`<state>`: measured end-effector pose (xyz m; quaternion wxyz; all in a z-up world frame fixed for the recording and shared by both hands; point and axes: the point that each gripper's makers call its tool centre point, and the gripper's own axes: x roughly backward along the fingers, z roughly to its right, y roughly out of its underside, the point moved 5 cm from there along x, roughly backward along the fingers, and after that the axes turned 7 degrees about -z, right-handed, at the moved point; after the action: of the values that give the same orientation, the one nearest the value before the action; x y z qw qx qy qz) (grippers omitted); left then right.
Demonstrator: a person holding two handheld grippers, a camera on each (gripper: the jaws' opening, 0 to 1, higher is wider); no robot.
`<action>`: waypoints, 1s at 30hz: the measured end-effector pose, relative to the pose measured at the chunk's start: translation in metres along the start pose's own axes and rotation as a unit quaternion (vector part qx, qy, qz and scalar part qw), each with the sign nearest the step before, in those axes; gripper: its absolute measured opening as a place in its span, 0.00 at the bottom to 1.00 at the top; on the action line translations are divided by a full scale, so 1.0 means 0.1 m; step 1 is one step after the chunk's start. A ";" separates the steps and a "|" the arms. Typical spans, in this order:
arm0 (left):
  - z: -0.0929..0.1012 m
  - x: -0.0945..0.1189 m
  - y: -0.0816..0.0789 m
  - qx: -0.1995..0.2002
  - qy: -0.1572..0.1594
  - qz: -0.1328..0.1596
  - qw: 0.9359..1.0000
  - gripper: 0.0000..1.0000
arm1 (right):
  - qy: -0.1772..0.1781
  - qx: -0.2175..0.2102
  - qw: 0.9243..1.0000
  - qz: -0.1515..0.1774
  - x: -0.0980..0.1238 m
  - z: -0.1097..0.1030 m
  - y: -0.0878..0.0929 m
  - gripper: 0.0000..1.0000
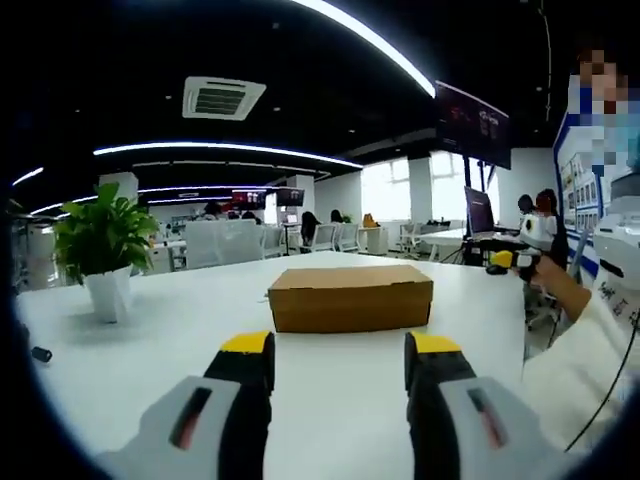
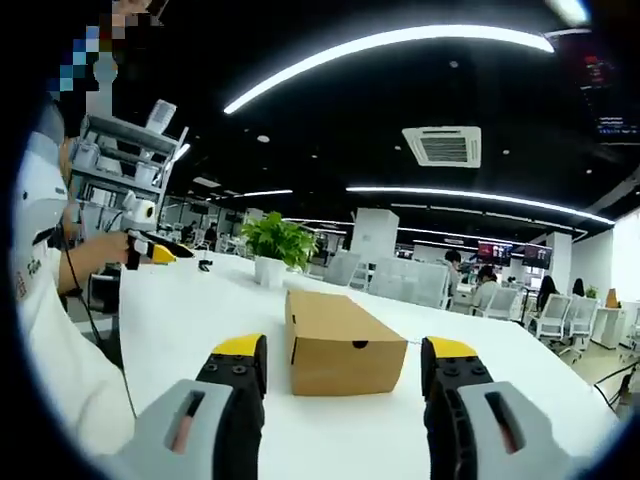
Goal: Operate the shoe box by opening the lid, removing the specified soft item, and placing it in the target area until the item is outside and the box remains undamaged.
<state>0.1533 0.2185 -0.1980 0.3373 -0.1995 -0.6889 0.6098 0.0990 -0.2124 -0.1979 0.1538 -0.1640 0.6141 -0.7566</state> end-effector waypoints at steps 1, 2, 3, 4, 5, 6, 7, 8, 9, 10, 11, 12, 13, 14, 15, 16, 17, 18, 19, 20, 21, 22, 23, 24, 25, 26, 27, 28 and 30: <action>-0.01 -0.04 -0.01 -0.002 0.000 -0.004 1.000 0.54 | -0.001 -0.006 1.000 0.001 -0.01 0.00 0.01 0.66; -0.02 -0.07 -0.03 -0.002 0.000 -0.003 1.000 0.54 | -0.002 -0.009 1.000 0.002 -0.02 0.00 0.02 0.66; 0.00 -0.09 -0.05 -0.002 0.005 0.002 1.000 0.54 | -0.002 -0.009 1.000 0.002 -0.02 -0.01 0.02 0.66; 0.03 -0.11 -0.07 -0.005 0.013 0.007 1.000 0.54 | -0.001 -0.010 1.000 0.000 -0.02 0.00 0.03 0.66; 0.05 -0.13 -0.09 -0.009 0.016 0.010 1.000 0.54 | -0.002 -0.008 1.000 -0.002 -0.02 -0.01 0.03 0.66; 0.06 -0.15 -0.10 -0.011 0.017 0.009 1.000 0.54 | -0.002 -0.004 1.000 -0.002 -0.01 -0.01 0.02 0.66; 0.06 -0.16 -0.10 -0.016 0.017 0.005 1.000 0.54 | -0.002 -0.002 1.000 -0.003 0.00 -0.01 0.02 0.66; 0.06 -0.17 -0.10 -0.019 0.013 0.001 1.000 0.53 | 0.001 0.002 1.000 -0.002 0.01 0.00 0.02 0.66; 0.05 -0.18 -0.10 -0.019 0.010 -0.003 1.000 0.53 | 0.003 0.004 1.000 -0.001 0.02 0.01 0.01 0.65; 0.03 -0.18 -0.10 -0.017 0.009 -0.004 1.000 0.53 | 0.004 0.005 1.000 -0.001 0.03 0.02 0.01 0.65; 0.04 -0.18 -0.10 -0.015 0.010 -0.004 1.000 0.53 | 0.006 0.003 1.000 0.000 0.03 0.02 0.01 0.65; 0.04 -0.18 -0.11 -0.014 0.012 -0.001 1.000 0.53 | 0.006 0.001 1.000 0.001 0.04 0.03 0.01 0.65; 0.04 -0.18 -0.13 -0.014 0.013 0.001 1.000 0.53 | 0.006 0.000 1.000 0.001 0.04 0.03 0.01 0.65; 0.03 -0.19 -0.15 -0.020 0.015 0.002 1.000 0.53 | 0.008 -0.001 1.000 0.000 0.04 0.04 0.02 0.65; 0.01 -0.20 -0.15 -0.022 0.014 0.001 1.000 0.53 | 0.008 -0.001 1.000 -0.001 0.04 0.04 0.03 0.65; -0.03 -0.22 -0.16 -0.018 0.012 -0.004 1.000 0.53 | 0.010 -0.001 1.000 -0.004 0.04 0.04 0.04 0.65; -0.04 -0.23 -0.17 -0.018 0.012 -0.006 1.000 0.53 | 0.010 -0.001 1.000 -0.007 0.04 0.04 0.05 0.65; -0.04 -0.23 -0.17 -0.018 0.012 -0.007 1.000 0.53 | 0.010 -0.001 1.000 -0.008 0.04 0.03 0.05 0.65; -0.03 -0.23 -0.17 -0.017 0.013 -0.006 1.000 0.53 | 0.009 0.001 1.000 -0.008 0.05 0.03 0.05 0.65; -0.02 -0.23 -0.17 -0.018 0.014 -0.005 1.000 0.53 | 0.009 0.002 1.000 -0.009 0.05 0.02 0.05 0.65; -0.02 -0.23 -0.18 -0.018 0.015 -0.004 1.000 0.53 | 0.010 0.002 1.000 -0.009 0.05 0.02 0.05 0.65; -0.02 -0.23 -0.18 -0.017 0.015 -0.002 1.000 0.53 | 0.009 0.003 1.000 -0.009 0.05 0.02 0.05 0.65; -0.02 -0.23 -0.18 -0.014 0.013 0.001 1.000 0.53 | 0.009 0.004 1.000 -0.009 0.05 0.02 0.04 0.65; 0.00 -0.23 -0.18 -0.012 0.013 0.005 1.000 0.53 | 0.009 0.004 1.000 -0.009 0.05 0.02 0.04 0.65; 0.01 -0.23 -0.17 -0.011 0.015 0.006 1.000 0.53 | 0.008 0.006 1.000 -0.009 0.05 0.01 0.04 0.65; 0.01 -0.24 -0.17 -0.007 0.016 0.006 1.000 0.53 | 0.008 0.008 1.000 -0.009 0.05 0.00 0.05 0.65; 0.01 -0.26 -0.16 -0.004 0.015 0.006 1.000 0.53 | 0.007 0.009 1.000 -0.010 0.05 0.00 0.05 0.65; 0.00 -0.28 -0.15 -0.002 0.016 0.003 1.000 0.53 | 0.006 0.009 1.000 -0.011 0.04 -0.01 0.06 0.65; -0.04 -0.31 -0.15 0.006 0.014 -0.001 1.000 0.51 | 0.004 0.012 1.000 -0.013 0.04 -0.02 0.07 0.65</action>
<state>0.1802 0.1975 -0.1904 0.3481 -0.2054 -0.6809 0.6107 0.0950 -0.2135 -0.2046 0.1435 -0.1669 0.6038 -0.7661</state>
